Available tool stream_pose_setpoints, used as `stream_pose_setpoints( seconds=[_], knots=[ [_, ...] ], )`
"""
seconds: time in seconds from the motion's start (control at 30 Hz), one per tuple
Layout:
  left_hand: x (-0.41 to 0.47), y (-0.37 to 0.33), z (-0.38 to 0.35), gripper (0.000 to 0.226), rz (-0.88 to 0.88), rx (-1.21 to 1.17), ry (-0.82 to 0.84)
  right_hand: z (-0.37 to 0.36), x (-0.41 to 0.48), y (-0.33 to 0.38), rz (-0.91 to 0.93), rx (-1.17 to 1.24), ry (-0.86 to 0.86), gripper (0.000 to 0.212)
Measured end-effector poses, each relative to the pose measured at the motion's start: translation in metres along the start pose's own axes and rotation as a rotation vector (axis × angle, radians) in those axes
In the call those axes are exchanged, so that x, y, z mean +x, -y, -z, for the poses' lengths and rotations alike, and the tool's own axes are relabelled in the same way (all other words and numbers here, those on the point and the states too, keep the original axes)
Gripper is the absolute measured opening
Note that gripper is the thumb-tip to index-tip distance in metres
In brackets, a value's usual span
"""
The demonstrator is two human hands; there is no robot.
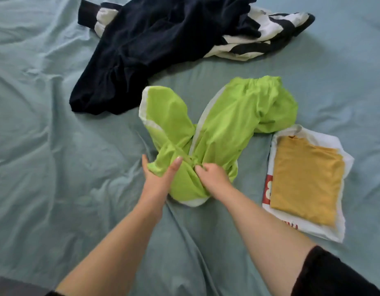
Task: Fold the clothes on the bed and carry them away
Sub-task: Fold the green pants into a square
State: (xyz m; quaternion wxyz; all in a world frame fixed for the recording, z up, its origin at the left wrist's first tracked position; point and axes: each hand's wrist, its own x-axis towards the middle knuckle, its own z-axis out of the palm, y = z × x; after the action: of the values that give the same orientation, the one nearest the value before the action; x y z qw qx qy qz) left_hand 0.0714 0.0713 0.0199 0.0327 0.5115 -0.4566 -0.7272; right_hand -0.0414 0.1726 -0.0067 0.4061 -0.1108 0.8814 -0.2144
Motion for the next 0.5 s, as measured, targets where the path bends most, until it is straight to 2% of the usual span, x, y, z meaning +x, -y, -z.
stream_pose_setpoints(
  seconds=[0.1,0.2,0.27,0.33,0.4,0.43,0.5],
  knots=[
    [-0.015,0.015,0.009,0.116,0.031,0.059,-0.176,-0.035,-0.057,-0.028,-0.071,0.034,0.197,0.046],
    [-0.029,0.039,0.016,0.087,0.004,0.393,-0.159,-0.056,-0.097,-0.043,-0.109,0.119,0.3,0.047],
    [-0.038,0.049,0.023,0.061,-0.021,0.551,-0.099,-0.067,-0.117,-0.047,-0.101,0.207,0.285,0.049],
    [-0.045,0.052,0.029,0.046,-0.028,0.607,-0.049,-0.075,-0.134,-0.05,-0.065,0.329,0.126,0.039],
    [-0.049,0.055,0.036,0.039,-0.01,0.682,-0.03,-0.069,-0.145,-0.052,-0.064,0.52,-0.181,0.016],
    [-0.052,0.056,0.039,0.039,0.02,0.749,0.016,-0.062,-0.146,-0.052,-0.086,0.582,-0.345,0.015],
    [-0.056,0.06,0.045,0.05,0.117,0.872,0.173,-0.044,-0.14,-0.051,-0.112,0.568,-0.537,0.044]
  ],
)
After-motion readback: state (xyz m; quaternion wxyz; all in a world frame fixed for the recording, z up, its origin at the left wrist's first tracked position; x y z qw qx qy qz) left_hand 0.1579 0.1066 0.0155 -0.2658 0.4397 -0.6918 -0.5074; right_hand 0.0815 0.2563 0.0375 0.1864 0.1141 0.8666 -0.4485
